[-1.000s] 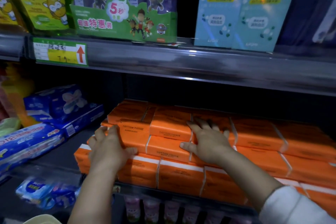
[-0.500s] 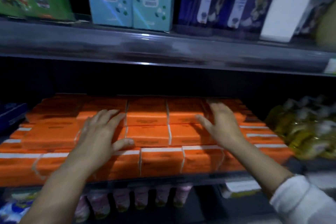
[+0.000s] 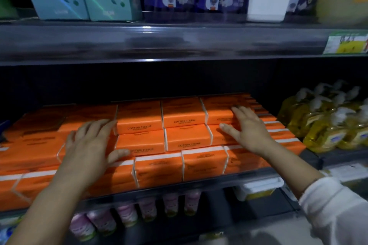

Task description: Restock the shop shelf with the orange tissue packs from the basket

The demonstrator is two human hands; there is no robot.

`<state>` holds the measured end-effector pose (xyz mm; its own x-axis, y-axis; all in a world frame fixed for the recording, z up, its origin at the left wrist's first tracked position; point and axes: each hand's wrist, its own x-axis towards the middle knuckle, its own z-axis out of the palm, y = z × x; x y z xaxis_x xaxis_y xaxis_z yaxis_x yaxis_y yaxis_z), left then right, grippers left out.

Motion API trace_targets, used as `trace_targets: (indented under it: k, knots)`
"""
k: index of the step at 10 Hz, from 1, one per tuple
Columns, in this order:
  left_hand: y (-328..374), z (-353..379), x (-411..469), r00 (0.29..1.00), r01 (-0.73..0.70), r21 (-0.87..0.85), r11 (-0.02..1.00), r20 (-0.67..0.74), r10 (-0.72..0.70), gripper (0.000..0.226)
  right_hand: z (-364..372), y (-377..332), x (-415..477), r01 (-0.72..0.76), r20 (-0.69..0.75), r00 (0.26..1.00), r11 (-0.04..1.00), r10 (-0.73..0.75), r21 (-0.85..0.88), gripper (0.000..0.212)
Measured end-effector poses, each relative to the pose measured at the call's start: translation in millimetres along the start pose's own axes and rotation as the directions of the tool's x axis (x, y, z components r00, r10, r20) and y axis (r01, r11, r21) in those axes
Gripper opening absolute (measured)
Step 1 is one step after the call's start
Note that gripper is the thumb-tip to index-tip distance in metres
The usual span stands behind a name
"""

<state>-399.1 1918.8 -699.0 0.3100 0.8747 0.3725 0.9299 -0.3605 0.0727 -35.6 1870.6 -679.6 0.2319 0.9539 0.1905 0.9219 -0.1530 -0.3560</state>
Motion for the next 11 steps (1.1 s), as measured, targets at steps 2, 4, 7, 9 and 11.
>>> trace_targets:
  k: [2,4,7,9,11]
  knots:
    - [47.9,2.5,-6.8,0.950,-0.278,0.020,0.960,-0.144,0.278,0.096,-3.0,-6.9,-21.7,0.241,0.067,0.970,0.947,-0.232,-0.214,0.122]
    - [82.3,19.9,-7.8,0.968,-0.249,0.056,0.967,-0.027,0.250,0.128,-1.8,-10.6,-14.4,0.320,0.171,0.946,0.883,-0.276,-0.343,0.136]
    - [82.2,34.1,1.9,0.981,-0.194,0.086,0.977,0.012,0.194,0.109,4.5,-13.2,-15.9,0.319,0.180,0.945,0.897,-0.274,-0.307,0.124]
    - [83.6,30.7,-0.1,0.980,-0.199,0.119,0.973,-0.003,0.201,0.109,-2.3,-17.8,-18.1,0.316,0.197,0.944,0.892,-0.263,-0.322,0.126]
    - [98.3,0.3,-12.2,0.969,-0.184,0.101,0.978,-0.147,0.197,0.091,-27.8,-27.0,-33.4,0.339,0.160,0.940,0.866,-0.300,-0.369,0.125]
